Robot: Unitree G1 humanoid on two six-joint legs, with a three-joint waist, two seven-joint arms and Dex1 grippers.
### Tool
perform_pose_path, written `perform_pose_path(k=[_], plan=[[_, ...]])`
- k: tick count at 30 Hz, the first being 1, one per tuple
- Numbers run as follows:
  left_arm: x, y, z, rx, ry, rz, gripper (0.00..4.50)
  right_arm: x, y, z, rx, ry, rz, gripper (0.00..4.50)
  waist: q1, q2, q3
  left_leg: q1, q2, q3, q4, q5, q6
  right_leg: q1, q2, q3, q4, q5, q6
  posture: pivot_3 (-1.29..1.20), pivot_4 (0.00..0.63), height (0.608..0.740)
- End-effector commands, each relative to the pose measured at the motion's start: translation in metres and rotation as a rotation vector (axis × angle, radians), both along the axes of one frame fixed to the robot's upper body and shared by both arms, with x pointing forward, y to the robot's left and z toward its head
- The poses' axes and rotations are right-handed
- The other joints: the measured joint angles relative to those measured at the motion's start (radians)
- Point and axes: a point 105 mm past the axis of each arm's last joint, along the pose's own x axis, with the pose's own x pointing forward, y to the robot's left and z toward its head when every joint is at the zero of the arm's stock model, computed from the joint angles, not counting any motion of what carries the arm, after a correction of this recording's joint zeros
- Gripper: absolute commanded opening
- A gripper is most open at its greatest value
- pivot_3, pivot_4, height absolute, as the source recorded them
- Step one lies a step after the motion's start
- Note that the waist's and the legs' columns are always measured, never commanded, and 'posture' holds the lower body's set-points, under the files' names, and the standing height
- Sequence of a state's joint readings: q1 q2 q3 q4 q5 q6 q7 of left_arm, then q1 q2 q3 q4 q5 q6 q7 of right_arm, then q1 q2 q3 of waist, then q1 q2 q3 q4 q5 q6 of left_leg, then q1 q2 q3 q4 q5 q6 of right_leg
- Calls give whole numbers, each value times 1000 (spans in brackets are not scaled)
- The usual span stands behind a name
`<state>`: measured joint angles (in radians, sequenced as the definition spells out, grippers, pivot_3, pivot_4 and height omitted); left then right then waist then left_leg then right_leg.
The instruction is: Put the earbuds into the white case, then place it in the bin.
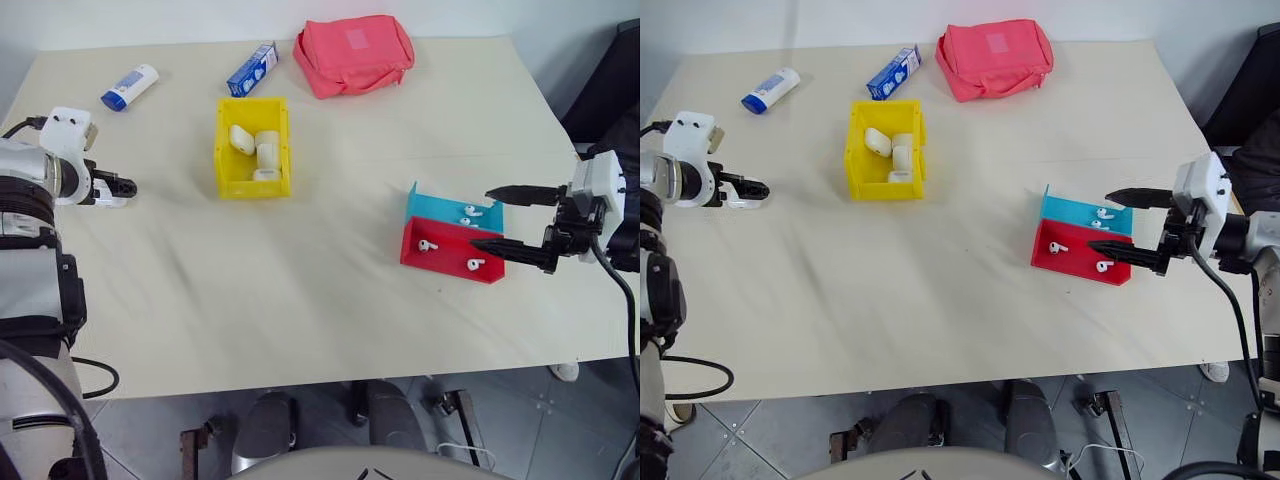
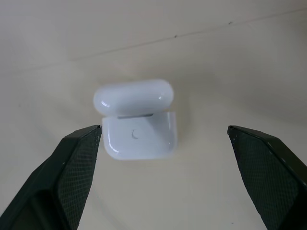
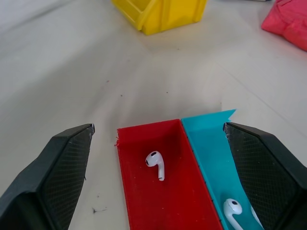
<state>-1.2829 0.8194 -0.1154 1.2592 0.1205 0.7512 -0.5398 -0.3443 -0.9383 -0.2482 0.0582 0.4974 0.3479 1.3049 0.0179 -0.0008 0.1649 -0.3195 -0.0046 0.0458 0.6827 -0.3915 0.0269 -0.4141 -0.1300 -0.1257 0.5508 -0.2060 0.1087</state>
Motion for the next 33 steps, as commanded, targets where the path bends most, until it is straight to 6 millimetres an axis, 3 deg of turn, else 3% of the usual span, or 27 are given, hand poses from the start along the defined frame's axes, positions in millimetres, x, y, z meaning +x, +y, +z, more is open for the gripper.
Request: perform_pose_path(k=[1, 17, 29, 33], plan=[[2, 5, 16, 16, -44, 42, 4472, -5, -3, 17, -9, -59, -12, 4500, 1, -2, 1, 0, 0, 0, 0, 0, 0, 0, 0, 0, 0, 0, 0, 0, 150, 740], [16, -6, 4, -33, -130, 86, 4472, -3, -5, 19, -21, -49, -32, 4500, 5, -4, 2, 0, -1, -1, 0, 0, -1, 0, -2, 0, 1, 0, 0, 0, 150, 740], [3, 14, -12, -61, -128, 189, 4472, -7, -11, 18, -25, -34, -64, 4500, 5, -4, 2, 0, -1, -1, 0, 1, -1, 0, -2, 0, 1, 0, 0, 0, 150, 740], [5, 11, -21, -68, -131, 172, 4472, -6, -10, 17, -27, -30, -65, 4500, 6, -5, 2, 0, -1, -1, 0, 1, -1, 0, -2, 0, 1, 0, 0, 0, 150, 740]])
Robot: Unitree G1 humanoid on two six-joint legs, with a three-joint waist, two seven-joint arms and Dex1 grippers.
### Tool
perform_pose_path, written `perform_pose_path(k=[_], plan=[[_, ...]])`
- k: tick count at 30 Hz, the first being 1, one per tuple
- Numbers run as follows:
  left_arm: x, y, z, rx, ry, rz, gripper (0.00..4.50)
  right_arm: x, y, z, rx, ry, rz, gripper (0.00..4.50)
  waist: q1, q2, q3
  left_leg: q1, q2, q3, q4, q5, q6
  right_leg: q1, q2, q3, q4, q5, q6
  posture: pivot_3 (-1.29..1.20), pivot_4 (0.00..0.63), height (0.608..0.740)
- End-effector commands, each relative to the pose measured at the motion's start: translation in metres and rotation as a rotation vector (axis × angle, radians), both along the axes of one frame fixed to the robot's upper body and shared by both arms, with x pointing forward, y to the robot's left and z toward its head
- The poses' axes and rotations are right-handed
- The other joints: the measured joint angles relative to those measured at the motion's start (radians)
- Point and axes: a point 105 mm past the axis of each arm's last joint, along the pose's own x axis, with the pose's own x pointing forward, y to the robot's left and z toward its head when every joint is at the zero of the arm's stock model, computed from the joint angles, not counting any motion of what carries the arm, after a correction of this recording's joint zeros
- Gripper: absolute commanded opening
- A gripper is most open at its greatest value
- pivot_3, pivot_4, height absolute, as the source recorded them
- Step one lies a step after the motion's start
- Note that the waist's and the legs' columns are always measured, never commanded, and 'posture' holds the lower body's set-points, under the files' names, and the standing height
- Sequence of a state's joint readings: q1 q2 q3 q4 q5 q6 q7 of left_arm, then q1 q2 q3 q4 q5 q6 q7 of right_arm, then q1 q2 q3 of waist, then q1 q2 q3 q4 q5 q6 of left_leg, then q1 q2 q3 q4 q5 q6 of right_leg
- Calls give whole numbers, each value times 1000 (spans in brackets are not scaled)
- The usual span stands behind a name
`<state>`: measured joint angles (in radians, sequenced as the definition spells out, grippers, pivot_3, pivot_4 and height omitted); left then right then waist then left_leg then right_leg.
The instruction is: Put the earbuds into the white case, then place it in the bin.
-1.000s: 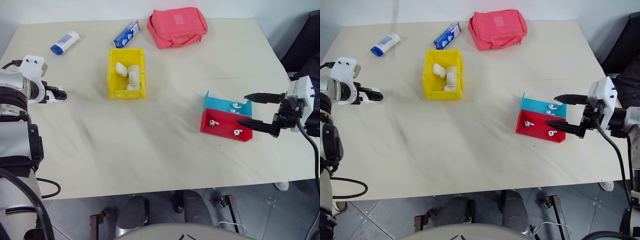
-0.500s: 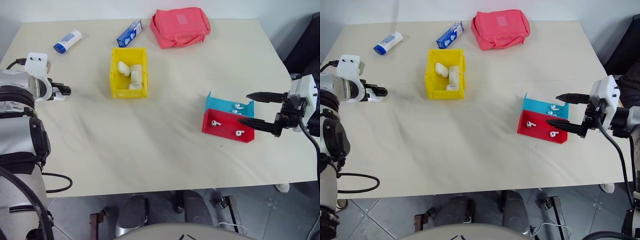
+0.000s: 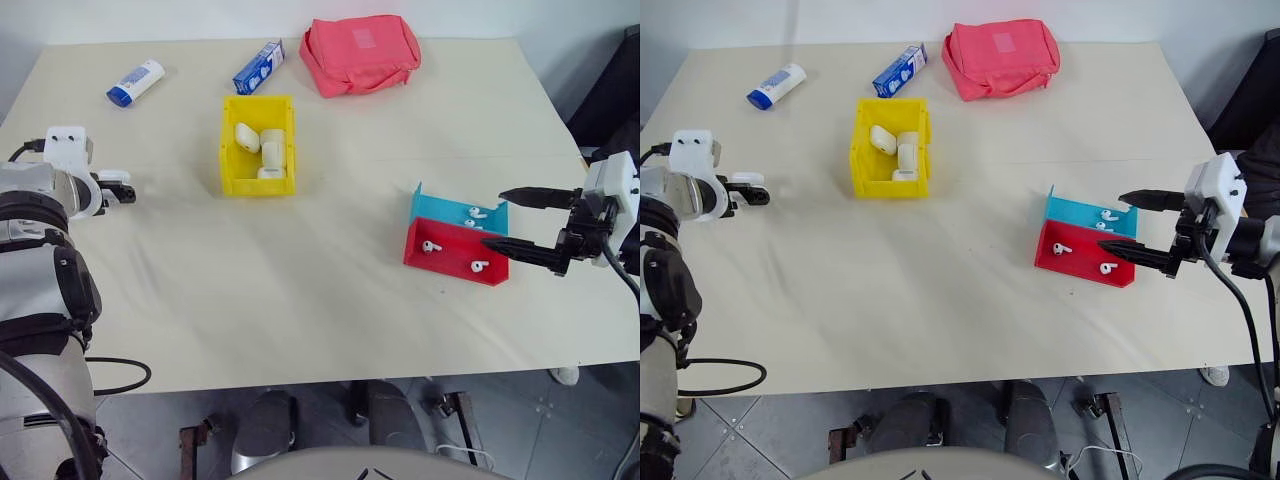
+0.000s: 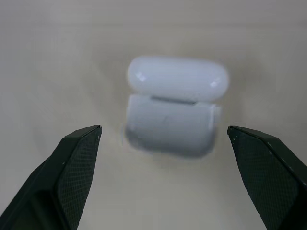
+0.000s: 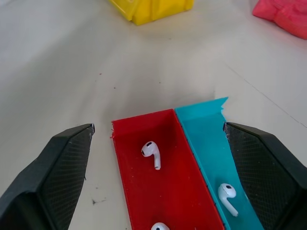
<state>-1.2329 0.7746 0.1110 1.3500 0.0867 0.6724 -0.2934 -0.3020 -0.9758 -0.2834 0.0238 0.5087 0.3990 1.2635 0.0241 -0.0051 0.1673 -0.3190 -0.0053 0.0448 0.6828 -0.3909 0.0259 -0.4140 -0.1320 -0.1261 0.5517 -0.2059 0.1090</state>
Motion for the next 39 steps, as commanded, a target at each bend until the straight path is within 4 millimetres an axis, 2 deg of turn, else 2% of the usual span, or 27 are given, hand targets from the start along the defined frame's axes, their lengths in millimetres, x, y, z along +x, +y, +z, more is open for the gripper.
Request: perform_pose_path(k=[1, 9, 13, 16, 19, 20, 26, 33, 39], plan=[[4, 0, 5, 6, -51, -16, 4472, -1, 0, 15, -13, -49, 4, 4500, 1, 0, 0, 0, 0, 0, 0, 0, 0, 0, 0, 0, 0, 0, 0, 0, 150, 740], [17, -14, 5, 2, -119, -86, 4472, 1, 1, 16, -15, -45, 6, 4500, 3, 0, 0, 0, -1, 0, 0, 0, 0, 0, -1, 0, 1, 0, 0, 0, 150, 740], [16, -13, 4, 9, -119, -81, 4472, 0, 0, 17, -20, -44, -2, 4500, 0, 0, 0, 0, -1, 0, 0, 1, 0, 0, -1, 0, 0, 0, 0, 0, 150, 740], [15, -12, 2, 7, -113, -74, 3890, 0, -1, 18, -22, -42, -9, 4500, 0, 0, 0, 0, 0, 0, 0, 0, 0, 0, 0, 0, 0, 0, 0, 0, 150, 740], [13, -10, -1, 5, -105, -65, 2984, -1, -3, 17, -27, -41, -18, 4500, -1, 0, 0, 0, 0, 0, 0, 0, 0, 0, 0, 0, 0, 0, 0, 0, 150, 740], [13, -10, -2, 3, -104, -65, 2852, -1, -3, 17, -28, -41, -19, 4500, -1, 0, 0, 0, 0, 0, 0, 0, 0, 0, 0, 0, 0, 0, 0, 0, 150, 740], [7, -5, -3, 26, -73, -106, 2852, -2, -4, 19, -33, -46, -28, 4500, -1, 0, 0, 0, 0, 0, 0, 0, 0, 0, 0, 0, 1, 0, 0, 0, 150, 740], [-13, -10, -24, 55, 159, -310, 2852, -4, -7, 16, -45, -36, -44, 4500, -1, 0, 0, 1, 0, 1, 0, 0, 0, 0, 0, 0, 1, 0, 0, 0, 150, 740], [-25, -16, -27, 19, 263, -345, 2852, -3, -6, 14, -42, -33, -42, 4500, -2, 3, -2, 1, 0, 2, 0, 0, 1, 0, 0, 1, 1, 0, 0, 0, 150, 740]])
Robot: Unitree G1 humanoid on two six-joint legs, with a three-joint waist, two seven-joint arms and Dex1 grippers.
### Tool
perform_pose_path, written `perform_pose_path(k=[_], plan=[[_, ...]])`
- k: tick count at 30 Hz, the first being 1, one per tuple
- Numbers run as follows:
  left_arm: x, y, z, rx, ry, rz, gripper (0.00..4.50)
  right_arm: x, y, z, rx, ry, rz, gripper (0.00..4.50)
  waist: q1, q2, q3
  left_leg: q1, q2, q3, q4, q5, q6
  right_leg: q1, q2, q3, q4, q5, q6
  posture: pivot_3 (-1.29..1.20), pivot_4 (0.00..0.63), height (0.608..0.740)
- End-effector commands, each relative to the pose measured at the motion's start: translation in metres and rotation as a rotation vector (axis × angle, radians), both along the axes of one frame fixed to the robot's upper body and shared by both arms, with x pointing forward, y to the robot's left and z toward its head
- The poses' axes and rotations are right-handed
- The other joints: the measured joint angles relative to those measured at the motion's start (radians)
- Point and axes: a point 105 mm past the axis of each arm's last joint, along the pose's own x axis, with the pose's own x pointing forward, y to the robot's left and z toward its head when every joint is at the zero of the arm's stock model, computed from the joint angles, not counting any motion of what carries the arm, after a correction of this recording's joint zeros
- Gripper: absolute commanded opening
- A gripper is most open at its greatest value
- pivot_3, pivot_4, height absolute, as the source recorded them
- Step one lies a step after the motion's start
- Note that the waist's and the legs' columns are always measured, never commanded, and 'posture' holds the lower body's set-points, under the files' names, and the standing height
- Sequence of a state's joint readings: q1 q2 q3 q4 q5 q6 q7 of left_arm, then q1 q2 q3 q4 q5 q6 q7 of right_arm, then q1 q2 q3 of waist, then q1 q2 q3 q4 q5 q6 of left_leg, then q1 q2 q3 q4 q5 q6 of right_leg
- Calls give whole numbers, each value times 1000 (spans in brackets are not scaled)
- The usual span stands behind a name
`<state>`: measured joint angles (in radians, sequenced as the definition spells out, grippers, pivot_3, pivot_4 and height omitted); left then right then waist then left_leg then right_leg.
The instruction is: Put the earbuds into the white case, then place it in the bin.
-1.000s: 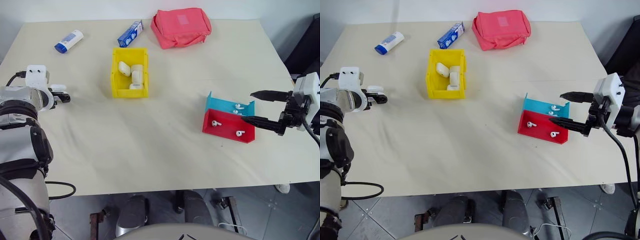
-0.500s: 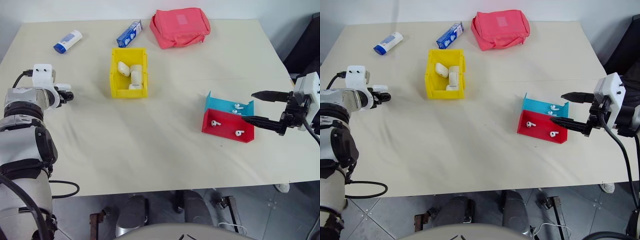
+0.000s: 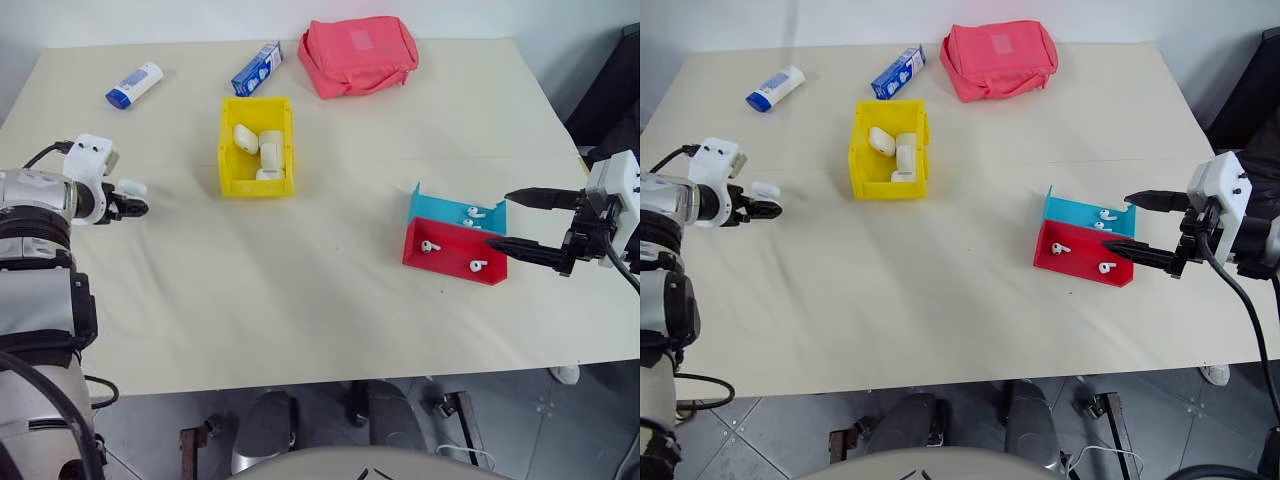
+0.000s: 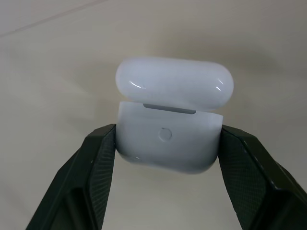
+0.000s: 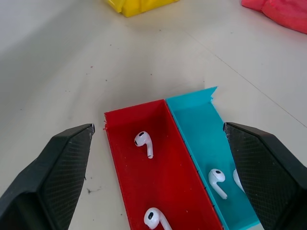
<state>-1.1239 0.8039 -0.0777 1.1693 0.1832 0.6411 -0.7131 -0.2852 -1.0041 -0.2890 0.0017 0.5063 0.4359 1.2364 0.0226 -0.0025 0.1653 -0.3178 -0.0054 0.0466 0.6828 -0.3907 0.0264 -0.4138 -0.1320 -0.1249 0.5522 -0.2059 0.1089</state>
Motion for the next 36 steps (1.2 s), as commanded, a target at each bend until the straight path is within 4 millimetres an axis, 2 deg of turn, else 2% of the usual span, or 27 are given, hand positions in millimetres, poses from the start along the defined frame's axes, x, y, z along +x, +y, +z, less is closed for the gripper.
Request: perform_pose_path(k=[1, 9, 14, 16, 18, 21, 26, 30, 36], plan=[[-21, 2, -20, -20, 158, 24, 2852, -1, -1, 14, -16, -52, -1, 4500, 0, 1, -1, 0, 0, 0, 0, 0, 0, 0, 0, 0, 0, 0, 0, 0, 150, 740], [-62, -18, -17, -30, 256, -36, 2852, 1, 0, 11, -15, -45, 7, 4500, -22, 5, -2, 1, 1, 1, 0, -1, 0, 0, 0, 2, 0, 0, -1, 0, 150, 740], [-78, -31, -14, -54, 265, -35, 2852, 5, 2, 10, -12, -43, 16, 4500, -23, 6, -1, 1, 1, 1, 0, -2, 0, 0, -1, 4, 0, 0, -1, 0, 150, 740], [-78, -31, -13, -66, 250, -8, 2852, 7, 3, 10, -12, -43, 21, 4500, -23, 6, -1, 1, 1, 1, 0, -2, 1, 0, -1, 6, 0, -1, -1, 0, 150, 740], [-76, -28, -11, -64, 233, 28, 3584, 9, 4, 10, -11, -43, 25, 4500, -22, 6, -1, 1, 1, 1, 0, -2, 1, 0, -1, 7, 0, -1, -1, 0, 150, 740], [-79, -30, -9, -12, 248, -35, 4438, 10, 5, 11, -11, -45, 28, 4500, -21, 6, -1, 1, 1, 0, 0, -2, 0, 0, -1, 8, 0, -1, -1, 0, 150, 740], [-79, -27, 3, 10, 252, -43, 4475, 11, 4, 11, -13, -45, 29, 4500, -21, 6, -1, 0, 1, -1, 0, -2, 0, 0, -1, 9, 0, -1, -2, 0, 150, 740], [-70, -26, 10, 19, 238, -54, 4475, 12, 4, 10, -13, -44, 28, 4500, -20, 6, 0, 0, 1, -1, 0, -2, 0, 0, -1, 8, 0, -1, -2, 0, 150, 740], [-59, -26, 7, 45, 255, -109, 4475, 12, 4, 9, -12, -46, 27, 4500, -21, 6, 0, 0, 1, -1, 0, -2, 0, 0, 0, 3, 0, -1, -2, 0, 150, 740]])
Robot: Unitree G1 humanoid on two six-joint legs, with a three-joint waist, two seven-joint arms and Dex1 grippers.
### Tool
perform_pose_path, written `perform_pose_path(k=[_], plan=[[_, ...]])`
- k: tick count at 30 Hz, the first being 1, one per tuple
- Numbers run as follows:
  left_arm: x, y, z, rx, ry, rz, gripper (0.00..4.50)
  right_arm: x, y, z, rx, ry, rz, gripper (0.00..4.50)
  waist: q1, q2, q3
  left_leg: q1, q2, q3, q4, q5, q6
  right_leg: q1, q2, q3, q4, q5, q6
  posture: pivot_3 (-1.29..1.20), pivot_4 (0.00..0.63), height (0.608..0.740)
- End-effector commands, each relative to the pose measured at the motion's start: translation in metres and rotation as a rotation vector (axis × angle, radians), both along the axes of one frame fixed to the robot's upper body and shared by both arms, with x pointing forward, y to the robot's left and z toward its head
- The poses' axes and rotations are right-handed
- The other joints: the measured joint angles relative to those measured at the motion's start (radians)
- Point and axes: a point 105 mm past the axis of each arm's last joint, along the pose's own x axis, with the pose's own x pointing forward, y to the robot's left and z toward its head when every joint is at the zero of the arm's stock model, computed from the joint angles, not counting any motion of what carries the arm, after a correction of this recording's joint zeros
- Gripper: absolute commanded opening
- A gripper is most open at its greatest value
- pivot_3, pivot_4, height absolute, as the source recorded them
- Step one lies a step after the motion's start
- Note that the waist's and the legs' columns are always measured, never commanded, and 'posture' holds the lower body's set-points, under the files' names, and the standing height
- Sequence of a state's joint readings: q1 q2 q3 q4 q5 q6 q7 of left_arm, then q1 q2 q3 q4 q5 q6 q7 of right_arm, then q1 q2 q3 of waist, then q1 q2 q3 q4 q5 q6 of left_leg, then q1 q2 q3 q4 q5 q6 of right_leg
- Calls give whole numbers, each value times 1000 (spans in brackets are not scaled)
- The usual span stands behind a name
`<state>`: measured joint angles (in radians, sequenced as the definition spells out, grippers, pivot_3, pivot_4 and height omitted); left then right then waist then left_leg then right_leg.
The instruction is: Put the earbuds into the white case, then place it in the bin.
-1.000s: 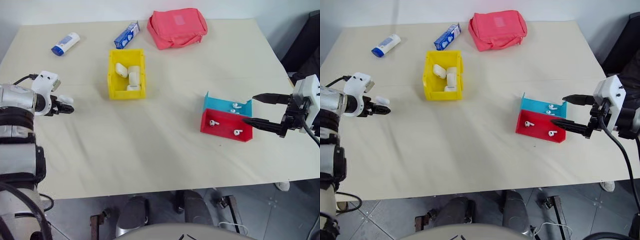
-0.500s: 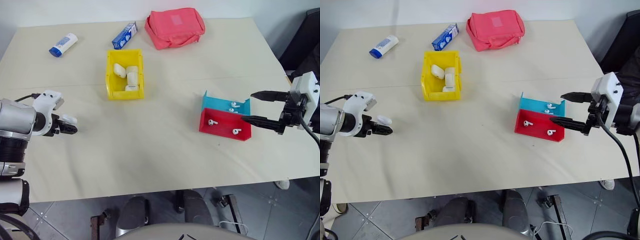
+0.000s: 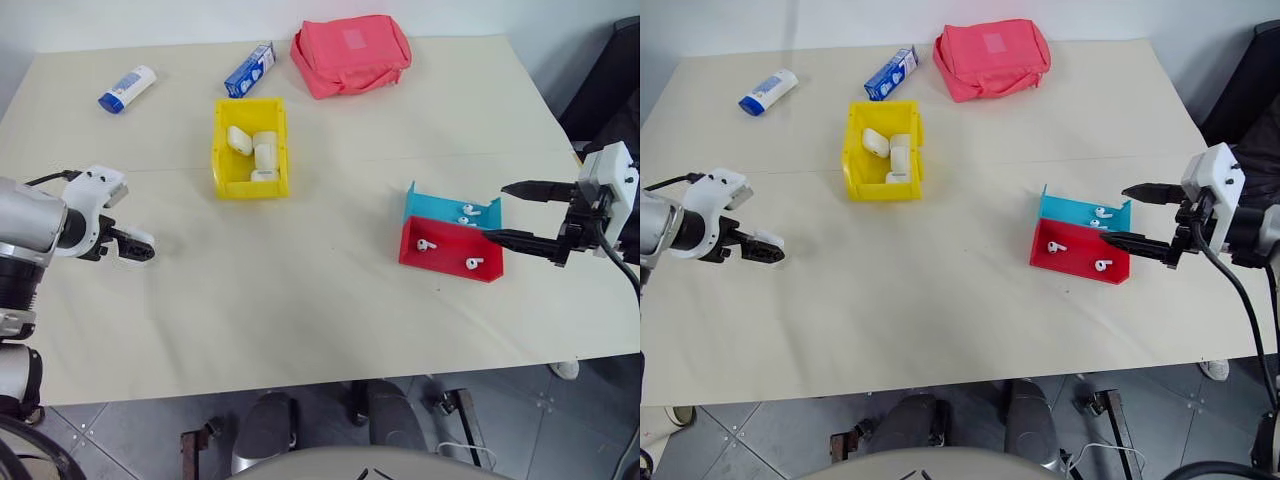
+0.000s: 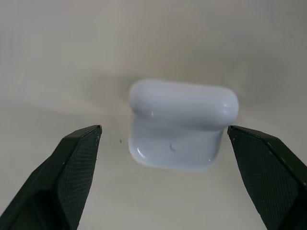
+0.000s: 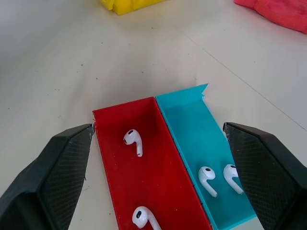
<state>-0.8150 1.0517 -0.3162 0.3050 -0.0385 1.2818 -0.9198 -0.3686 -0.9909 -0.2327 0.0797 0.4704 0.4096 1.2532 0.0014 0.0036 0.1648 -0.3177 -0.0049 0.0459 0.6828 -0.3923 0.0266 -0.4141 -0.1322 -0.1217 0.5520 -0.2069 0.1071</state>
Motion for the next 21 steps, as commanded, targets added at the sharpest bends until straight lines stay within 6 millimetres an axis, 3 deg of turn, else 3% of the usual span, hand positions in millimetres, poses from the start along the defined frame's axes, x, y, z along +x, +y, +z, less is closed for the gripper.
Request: perform_pose_path(k=[1, 19, 21], plan=[[4, 4, 2, 25, 7, -25, 4475, 0, 3, 9, -6, -44, 18, 4500, 0, 0, 0, 0, 0, 0, 0, 0, 0, 0, 0, -1, 0, 0, 0, 0, 150, 740], [0, 8, -12, 23, 127, -63, 4475, -6, -3, 9, -14, -41, -10, 4500, 0, -1, 0, 0, 0, 0, 0, 0, 1, 0, 0, -2, 0, 0, 0, 0, 150, 740], [-1, 7, -13, 21, 134, -66, 4072, -6, -3, 9, -15, -42, -13, 4500, 0, -1, 0, 0, 0, 1, 0, 0, 1, 0, 0, -2, 0, 0, 0, 0, 150, 740]])
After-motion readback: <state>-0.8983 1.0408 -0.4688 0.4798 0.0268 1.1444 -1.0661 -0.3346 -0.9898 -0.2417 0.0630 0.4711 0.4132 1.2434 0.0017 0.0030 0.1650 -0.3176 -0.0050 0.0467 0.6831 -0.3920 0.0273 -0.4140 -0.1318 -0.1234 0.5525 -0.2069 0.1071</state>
